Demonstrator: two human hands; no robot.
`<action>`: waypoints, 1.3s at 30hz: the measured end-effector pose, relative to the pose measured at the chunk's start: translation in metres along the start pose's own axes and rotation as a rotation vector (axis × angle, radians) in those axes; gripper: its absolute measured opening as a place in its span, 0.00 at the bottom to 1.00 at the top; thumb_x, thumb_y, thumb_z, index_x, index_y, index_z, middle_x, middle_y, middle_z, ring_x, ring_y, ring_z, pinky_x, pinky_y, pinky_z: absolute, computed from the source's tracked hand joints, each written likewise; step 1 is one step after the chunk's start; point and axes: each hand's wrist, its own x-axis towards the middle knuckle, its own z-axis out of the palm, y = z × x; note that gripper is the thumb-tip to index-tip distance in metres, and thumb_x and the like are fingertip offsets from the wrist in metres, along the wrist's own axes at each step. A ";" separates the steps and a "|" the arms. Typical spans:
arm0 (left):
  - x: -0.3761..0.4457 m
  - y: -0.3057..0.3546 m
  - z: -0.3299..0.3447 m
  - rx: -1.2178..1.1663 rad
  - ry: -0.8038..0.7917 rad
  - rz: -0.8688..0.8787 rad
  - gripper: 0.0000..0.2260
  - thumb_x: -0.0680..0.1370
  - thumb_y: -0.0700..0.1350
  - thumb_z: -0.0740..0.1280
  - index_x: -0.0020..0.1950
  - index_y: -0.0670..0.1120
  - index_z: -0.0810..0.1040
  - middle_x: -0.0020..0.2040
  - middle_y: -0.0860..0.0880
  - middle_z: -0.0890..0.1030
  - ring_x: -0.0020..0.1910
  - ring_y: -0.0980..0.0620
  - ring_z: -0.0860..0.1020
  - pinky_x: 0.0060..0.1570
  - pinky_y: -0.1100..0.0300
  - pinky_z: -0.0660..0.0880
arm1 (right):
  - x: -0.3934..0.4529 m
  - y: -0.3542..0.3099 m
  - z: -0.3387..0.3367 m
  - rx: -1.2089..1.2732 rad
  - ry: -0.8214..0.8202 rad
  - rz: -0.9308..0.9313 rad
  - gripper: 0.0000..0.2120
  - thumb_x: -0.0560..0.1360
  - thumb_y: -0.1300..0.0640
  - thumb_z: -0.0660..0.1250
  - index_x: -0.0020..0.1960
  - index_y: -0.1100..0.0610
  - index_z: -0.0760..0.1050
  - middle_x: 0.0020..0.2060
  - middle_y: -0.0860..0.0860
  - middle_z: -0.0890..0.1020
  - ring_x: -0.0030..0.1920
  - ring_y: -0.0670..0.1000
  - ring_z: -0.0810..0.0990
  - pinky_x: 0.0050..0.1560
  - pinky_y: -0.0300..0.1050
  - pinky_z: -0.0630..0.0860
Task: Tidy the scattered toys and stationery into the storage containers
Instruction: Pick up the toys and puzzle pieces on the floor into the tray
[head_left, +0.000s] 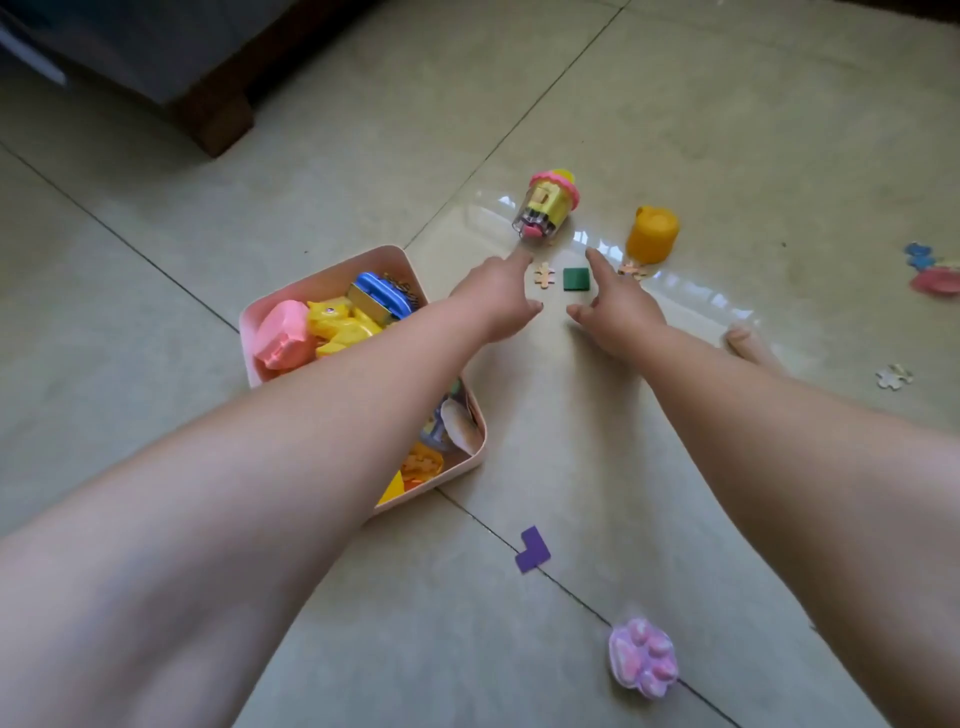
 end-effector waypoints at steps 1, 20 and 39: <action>0.007 0.000 0.003 -0.029 -0.006 -0.008 0.29 0.78 0.51 0.65 0.77 0.49 0.58 0.68 0.40 0.71 0.65 0.41 0.72 0.61 0.53 0.70 | 0.004 0.001 0.000 -0.036 0.004 -0.011 0.36 0.76 0.45 0.65 0.78 0.44 0.49 0.67 0.60 0.70 0.64 0.61 0.73 0.58 0.51 0.72; 0.035 0.006 0.042 -0.219 0.164 -0.130 0.07 0.76 0.41 0.66 0.53 0.44 0.73 0.56 0.44 0.79 0.55 0.43 0.76 0.44 0.60 0.67 | -0.010 0.013 0.005 -0.032 0.099 -0.025 0.15 0.76 0.53 0.68 0.59 0.58 0.70 0.62 0.59 0.69 0.55 0.61 0.75 0.49 0.47 0.69; -0.090 -0.106 -0.063 -0.038 0.403 -0.413 0.09 0.79 0.51 0.64 0.52 0.49 0.81 0.52 0.45 0.82 0.55 0.42 0.78 0.47 0.56 0.71 | -0.101 -0.120 0.025 0.702 -0.115 -0.121 0.10 0.77 0.54 0.68 0.54 0.58 0.81 0.42 0.51 0.82 0.39 0.46 0.77 0.37 0.38 0.72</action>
